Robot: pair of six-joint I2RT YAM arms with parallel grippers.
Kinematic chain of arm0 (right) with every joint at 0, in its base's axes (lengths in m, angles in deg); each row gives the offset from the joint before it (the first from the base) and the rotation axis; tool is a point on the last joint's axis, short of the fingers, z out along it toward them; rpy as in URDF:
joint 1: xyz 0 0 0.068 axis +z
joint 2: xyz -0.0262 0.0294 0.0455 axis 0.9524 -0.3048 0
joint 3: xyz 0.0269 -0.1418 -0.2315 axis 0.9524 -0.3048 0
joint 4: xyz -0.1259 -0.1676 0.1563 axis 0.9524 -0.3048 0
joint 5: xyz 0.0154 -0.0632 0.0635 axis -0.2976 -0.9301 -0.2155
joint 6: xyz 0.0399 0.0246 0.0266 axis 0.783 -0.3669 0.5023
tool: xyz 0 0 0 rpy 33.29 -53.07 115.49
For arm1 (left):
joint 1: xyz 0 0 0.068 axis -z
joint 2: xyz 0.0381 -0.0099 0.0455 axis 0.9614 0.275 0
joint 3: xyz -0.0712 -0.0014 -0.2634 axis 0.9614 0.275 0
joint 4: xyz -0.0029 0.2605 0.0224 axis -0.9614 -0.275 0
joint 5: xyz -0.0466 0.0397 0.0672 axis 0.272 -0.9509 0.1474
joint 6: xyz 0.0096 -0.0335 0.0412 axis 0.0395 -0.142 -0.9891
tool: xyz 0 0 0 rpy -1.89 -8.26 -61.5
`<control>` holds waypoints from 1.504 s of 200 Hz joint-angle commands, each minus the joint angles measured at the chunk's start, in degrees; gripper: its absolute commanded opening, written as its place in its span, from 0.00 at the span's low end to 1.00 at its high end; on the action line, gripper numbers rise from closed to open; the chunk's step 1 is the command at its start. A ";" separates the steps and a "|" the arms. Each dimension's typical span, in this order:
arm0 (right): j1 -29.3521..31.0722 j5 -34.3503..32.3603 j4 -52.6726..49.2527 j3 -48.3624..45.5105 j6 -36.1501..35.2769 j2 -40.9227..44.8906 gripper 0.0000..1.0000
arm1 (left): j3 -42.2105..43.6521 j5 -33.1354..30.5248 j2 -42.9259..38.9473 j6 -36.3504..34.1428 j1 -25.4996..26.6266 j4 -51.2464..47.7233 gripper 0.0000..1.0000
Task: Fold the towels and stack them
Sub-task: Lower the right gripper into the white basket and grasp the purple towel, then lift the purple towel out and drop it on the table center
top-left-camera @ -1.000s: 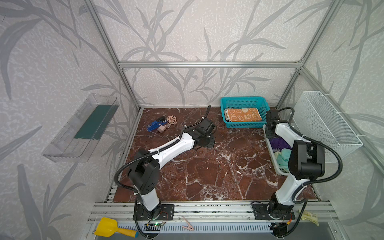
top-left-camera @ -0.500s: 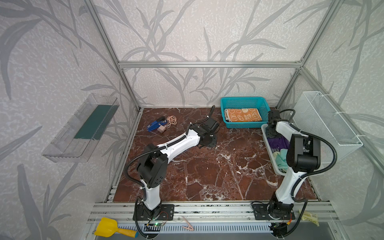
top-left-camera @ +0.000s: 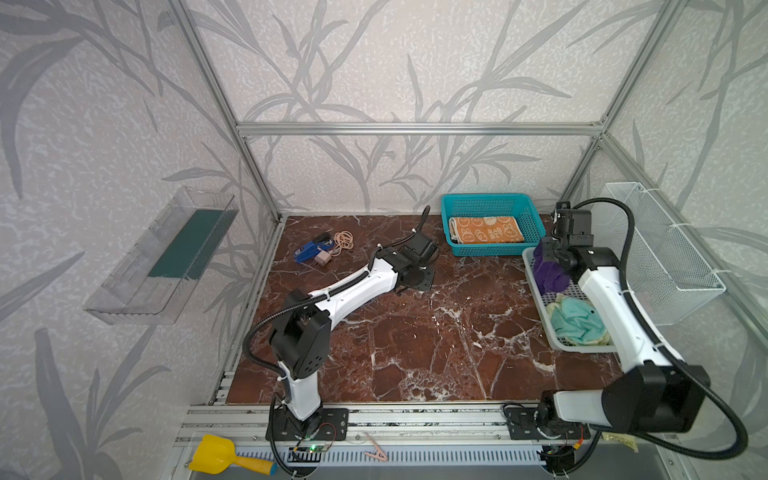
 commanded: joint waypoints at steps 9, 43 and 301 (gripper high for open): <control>0.76 6.88 -6.58 5.23 2.24 6.97 0.00 | 0.01 -0.71 -2.95 -2.40 -0.03 3.52 0.26; 1.70 15.13 -12.52 14.64 3.00 10.23 0.00 | -0.59 0.20 -3.57 -1.56 -0.10 4.32 0.26; 31.24 42.25 0.95 -12.12 25.57 -11.59 0.49 | 28.24 9.92 -16.65 9.80 -7.61 10.10 0.28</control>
